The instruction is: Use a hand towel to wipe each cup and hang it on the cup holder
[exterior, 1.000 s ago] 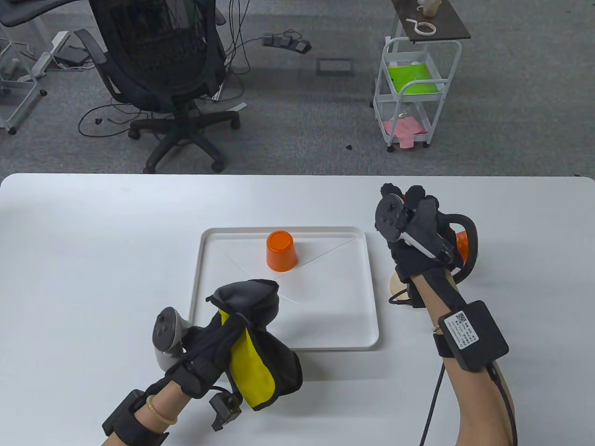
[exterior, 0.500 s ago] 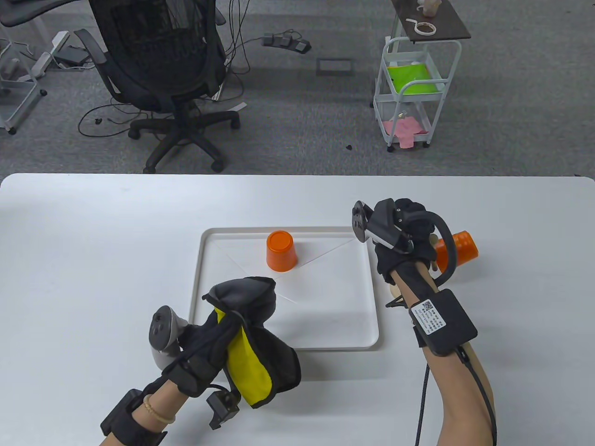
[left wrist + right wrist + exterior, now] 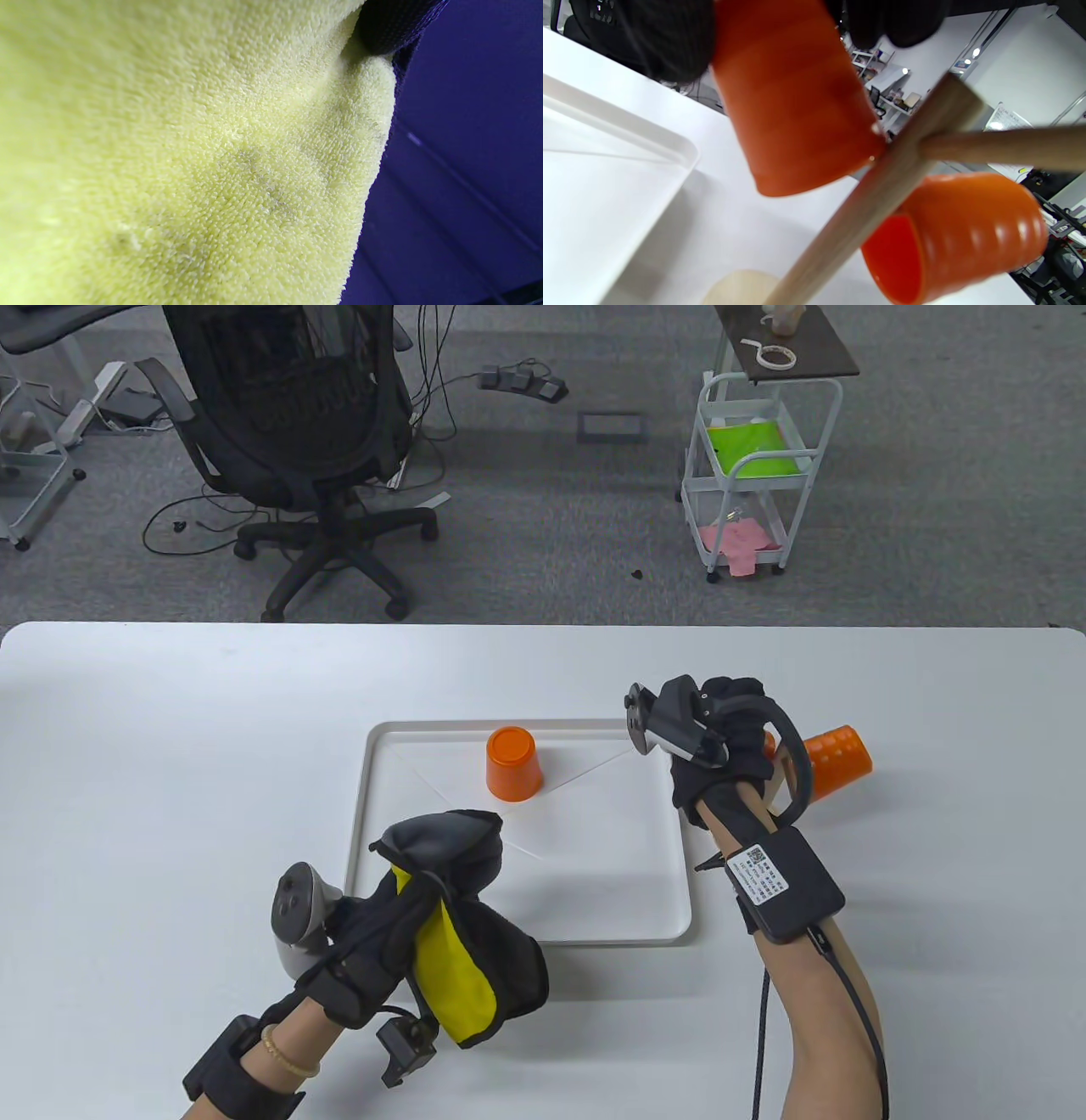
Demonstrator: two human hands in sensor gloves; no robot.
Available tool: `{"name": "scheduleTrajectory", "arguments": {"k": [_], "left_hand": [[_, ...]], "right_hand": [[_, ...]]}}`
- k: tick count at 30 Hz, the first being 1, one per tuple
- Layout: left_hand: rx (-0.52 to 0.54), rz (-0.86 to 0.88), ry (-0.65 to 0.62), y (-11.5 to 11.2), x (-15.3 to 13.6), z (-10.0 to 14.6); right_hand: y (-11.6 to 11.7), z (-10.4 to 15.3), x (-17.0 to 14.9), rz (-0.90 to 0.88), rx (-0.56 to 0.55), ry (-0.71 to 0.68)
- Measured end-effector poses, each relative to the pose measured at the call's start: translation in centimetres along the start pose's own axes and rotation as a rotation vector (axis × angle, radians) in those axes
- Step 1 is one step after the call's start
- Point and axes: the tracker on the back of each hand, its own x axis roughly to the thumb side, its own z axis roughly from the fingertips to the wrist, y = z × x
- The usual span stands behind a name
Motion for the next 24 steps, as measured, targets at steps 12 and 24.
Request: {"name": "scheduleTrajectory", "arguments": {"k": [12,24], "left_hand": [[0.008,-0.003,-0.008,0.2,0.2,0.0],[0.05,-0.019,-0.032,1.2,1.0,0.0]], "right_hand": [[0.6,-0.2,0.3,0.012,0.002,0.004],[-2.0,1.6,0.7,-0.176,-0.128,-0.085]]}}
